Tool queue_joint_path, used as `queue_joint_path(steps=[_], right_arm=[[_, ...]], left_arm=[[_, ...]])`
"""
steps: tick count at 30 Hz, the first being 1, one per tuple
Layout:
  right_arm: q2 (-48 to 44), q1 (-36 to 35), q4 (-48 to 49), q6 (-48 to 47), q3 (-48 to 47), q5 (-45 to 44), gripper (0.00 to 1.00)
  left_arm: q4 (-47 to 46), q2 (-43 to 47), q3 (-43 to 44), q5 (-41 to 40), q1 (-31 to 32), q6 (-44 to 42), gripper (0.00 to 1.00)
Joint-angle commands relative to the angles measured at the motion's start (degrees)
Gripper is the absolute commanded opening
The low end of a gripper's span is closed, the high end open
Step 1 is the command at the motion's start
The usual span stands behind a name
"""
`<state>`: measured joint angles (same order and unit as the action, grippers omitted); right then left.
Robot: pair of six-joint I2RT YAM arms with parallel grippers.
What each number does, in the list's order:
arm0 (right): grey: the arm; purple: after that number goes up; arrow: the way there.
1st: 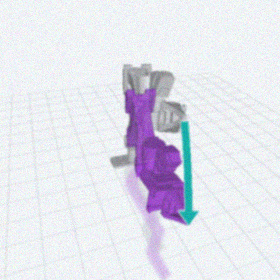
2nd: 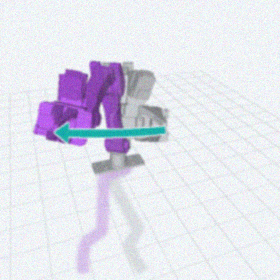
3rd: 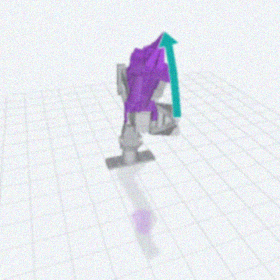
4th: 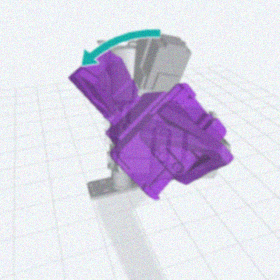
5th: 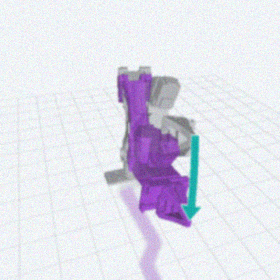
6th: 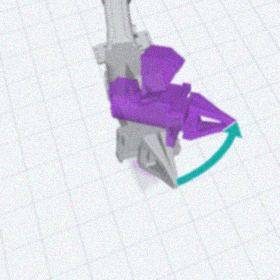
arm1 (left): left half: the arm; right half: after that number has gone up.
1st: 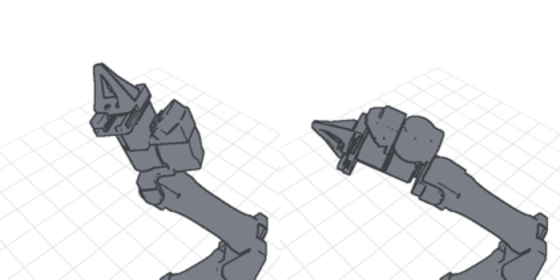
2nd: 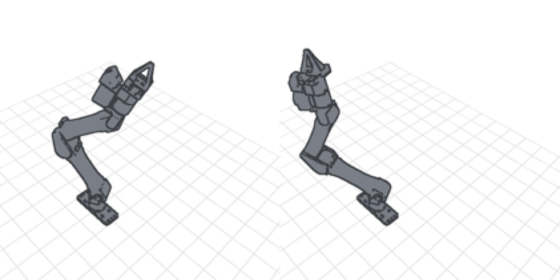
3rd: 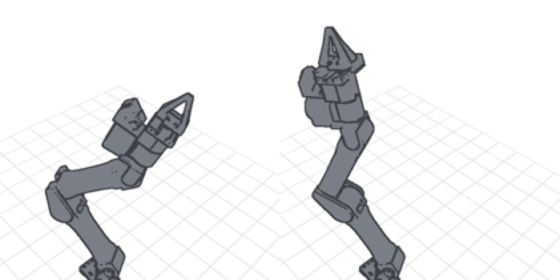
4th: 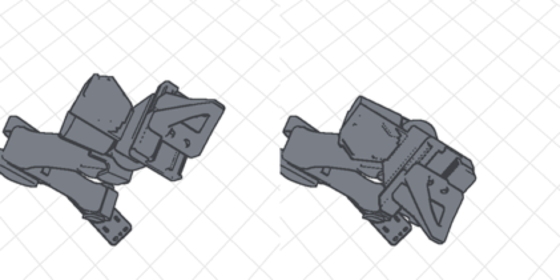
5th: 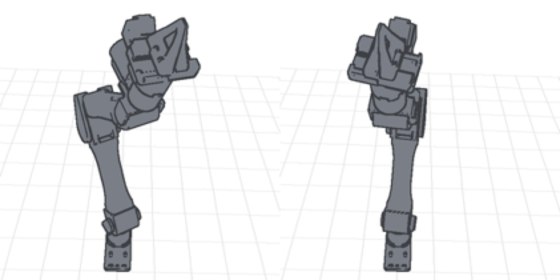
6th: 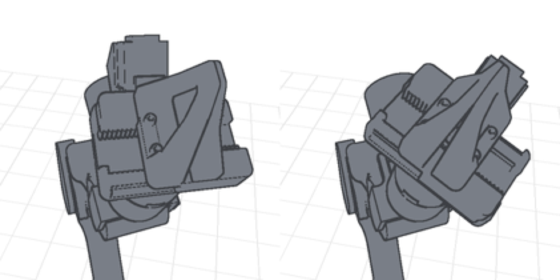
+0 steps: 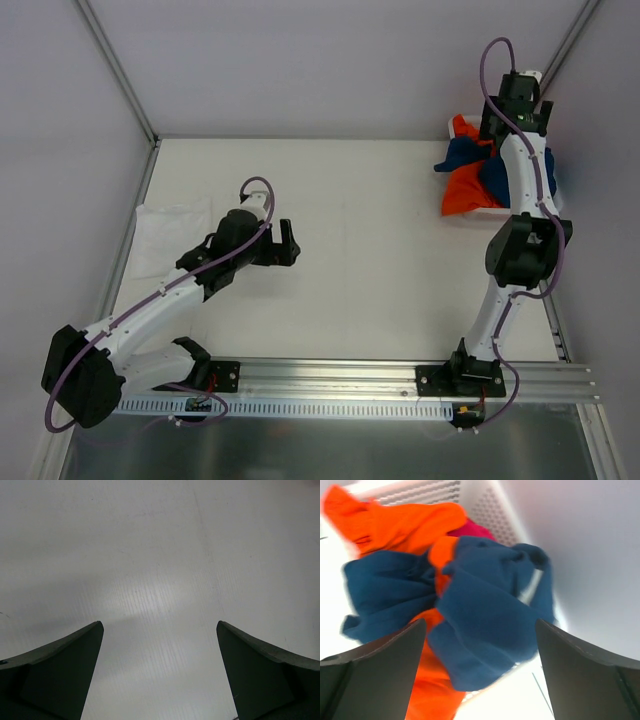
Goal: Fold and stack the t-shirts
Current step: Grab crumpled tshirt from bin with the right arm
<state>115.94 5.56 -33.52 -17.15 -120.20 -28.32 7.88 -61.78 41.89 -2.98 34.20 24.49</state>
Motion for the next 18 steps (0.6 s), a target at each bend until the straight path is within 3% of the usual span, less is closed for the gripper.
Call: queue_joint_path(steps=[1,7,18], right_arm=[[-4.1,-0.5,0.0,1.2,-1.9,4.3,0.94],[-4.0,-0.4,-2.8,-0.3,-7.5,0.6,0.95],[-1.2,0.2,-3.3,-2.1,-8.0,-6.7,0.96]], left_arm=[[-1.4,2.4,-0.9,1.7,0.5,0.6,0.99],[-1.4,3.9,-2.8,1.3,0.5,1.0,0.99],[-2.1,3.8,-4.9,1.0,0.5,0.1,0.99]])
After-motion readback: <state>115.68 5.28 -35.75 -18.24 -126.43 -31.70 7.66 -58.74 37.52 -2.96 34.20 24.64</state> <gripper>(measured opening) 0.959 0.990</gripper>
